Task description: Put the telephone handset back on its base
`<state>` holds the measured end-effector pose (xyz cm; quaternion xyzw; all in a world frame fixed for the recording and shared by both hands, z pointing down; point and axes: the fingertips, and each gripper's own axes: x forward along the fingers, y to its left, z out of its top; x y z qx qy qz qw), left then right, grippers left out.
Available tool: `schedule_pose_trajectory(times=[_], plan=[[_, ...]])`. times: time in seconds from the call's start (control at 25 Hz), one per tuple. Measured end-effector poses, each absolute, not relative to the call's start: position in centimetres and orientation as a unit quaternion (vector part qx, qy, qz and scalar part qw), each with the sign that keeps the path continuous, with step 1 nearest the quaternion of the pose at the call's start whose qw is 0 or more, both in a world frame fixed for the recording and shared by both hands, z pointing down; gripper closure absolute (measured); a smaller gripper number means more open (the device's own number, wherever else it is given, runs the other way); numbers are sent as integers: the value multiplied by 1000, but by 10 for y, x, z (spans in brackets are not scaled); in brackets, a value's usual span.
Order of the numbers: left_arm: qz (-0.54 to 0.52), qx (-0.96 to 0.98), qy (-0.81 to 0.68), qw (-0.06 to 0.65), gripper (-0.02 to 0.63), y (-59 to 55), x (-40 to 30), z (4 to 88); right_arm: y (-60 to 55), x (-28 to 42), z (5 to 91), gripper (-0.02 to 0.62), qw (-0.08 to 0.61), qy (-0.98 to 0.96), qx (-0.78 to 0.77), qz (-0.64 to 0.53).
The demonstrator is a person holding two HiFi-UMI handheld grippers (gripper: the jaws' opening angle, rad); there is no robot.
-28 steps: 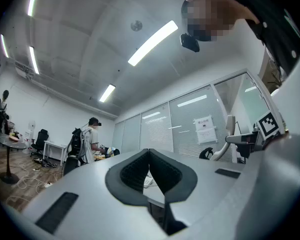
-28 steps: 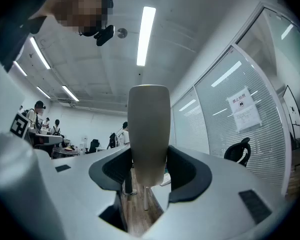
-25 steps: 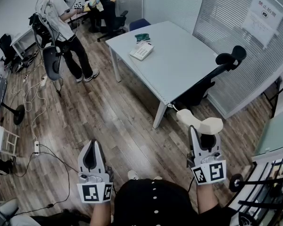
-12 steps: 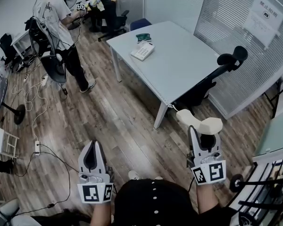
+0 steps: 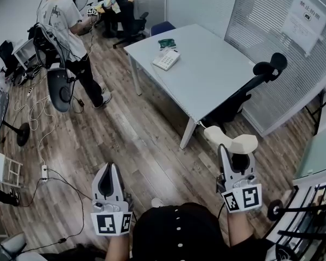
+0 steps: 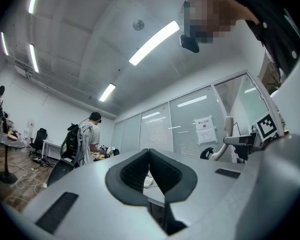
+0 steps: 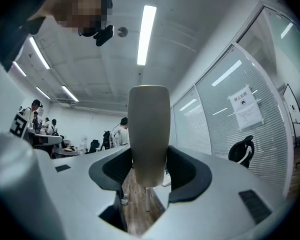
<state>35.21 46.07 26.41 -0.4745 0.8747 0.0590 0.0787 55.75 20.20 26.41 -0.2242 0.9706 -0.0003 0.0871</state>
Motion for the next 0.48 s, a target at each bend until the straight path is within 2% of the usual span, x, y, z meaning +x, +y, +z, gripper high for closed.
schedule_pose_trajectory(times=[0.48], plan=[[54, -486, 869, 70, 591, 480, 329, 273, 225, 535, 271, 360, 85, 969, -230, -5]])
